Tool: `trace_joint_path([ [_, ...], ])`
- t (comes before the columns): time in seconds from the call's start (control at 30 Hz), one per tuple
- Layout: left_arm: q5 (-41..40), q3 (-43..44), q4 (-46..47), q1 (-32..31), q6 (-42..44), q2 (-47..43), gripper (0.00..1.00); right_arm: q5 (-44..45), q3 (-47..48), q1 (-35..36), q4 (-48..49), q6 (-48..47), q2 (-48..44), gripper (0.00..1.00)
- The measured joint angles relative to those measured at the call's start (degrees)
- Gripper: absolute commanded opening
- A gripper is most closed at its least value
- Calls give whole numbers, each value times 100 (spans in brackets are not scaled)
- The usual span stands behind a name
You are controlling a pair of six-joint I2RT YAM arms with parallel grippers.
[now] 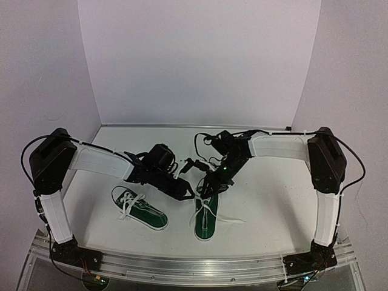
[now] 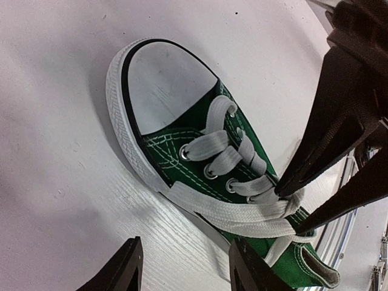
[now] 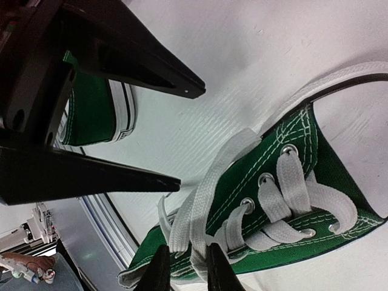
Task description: Tie the shoes
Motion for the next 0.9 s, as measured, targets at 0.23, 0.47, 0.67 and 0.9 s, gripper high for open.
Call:
trace_joint_path([
  [0.23,15,-58,81,19,-9,0,53,54,111,-4,-83,4,0,22],
  [0.47,255,-340,500,172,-231,-28,53,18,186,-120,-74,24,-2,21],
  [0.67,386,-334,947,273,-441,-10,52,18,185,-256,-73,53,-2,20],
  [0.9,519,-78,1325,271,-680,483,45,15,76,-271,-38,85,-2,18],
])
